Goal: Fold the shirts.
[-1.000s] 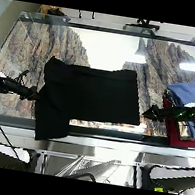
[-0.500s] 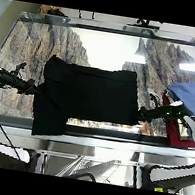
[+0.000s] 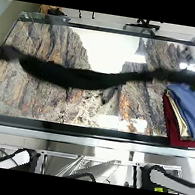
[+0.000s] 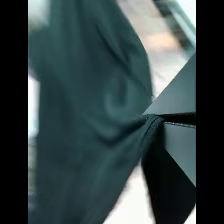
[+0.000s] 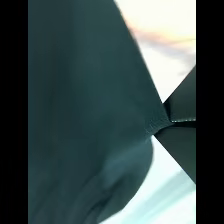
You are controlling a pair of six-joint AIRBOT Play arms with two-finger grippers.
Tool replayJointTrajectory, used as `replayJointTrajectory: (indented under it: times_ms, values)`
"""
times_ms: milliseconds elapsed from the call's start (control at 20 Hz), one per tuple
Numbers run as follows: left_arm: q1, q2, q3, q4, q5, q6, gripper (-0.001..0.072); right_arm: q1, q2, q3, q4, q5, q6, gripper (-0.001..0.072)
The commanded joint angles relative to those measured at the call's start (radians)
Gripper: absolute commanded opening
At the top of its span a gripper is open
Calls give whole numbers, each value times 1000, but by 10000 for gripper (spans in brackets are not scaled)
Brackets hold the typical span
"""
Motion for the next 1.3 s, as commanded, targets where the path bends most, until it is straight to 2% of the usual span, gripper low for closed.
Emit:
replayJointTrajectory:
  times_ms: [0, 150, 250, 400, 450, 550, 700, 850, 1000, 1100, 1250]
  values:
    - [1, 215, 237, -354, 128, 11, 12, 0, 141, 284, 166, -116, -49, 21]
    - [33, 378, 428, -259, 282, -22, 12, 0, 221, 455, 145, -177, -49, 21]
    - [108, 467, 509, -82, 344, -89, 13, 0, 264, 517, 106, -211, -49, 21]
    - [184, 554, 529, 229, 351, -174, 13, 0, 293, 531, 51, -225, -48, 21]
    - [177, 565, 489, 253, 349, -184, 13, 0, 280, 530, 45, -218, -46, 21]
    - [114, 553, 377, 238, 321, -150, 13, 0, 221, 526, 46, -167, -40, 20]
    - [-42, 450, 215, 224, 243, -92, 12, 1, 75, 486, 46, -73, -14, 19]
    - [-219, 281, 70, 343, 301, -82, 12, 1, -73, 381, 2, -69, -4, 19]
    - [-324, 58, -34, 502, 435, -83, 12, 1, -221, 259, -122, -140, 4, 19]
    - [-341, -109, -54, 522, 507, -82, 12, 1, -340, 203, -161, -205, 3, 19]
    - [-341, -394, 54, 522, 500, -83, 12, 3, -550, 197, -129, -296, 2, 19]
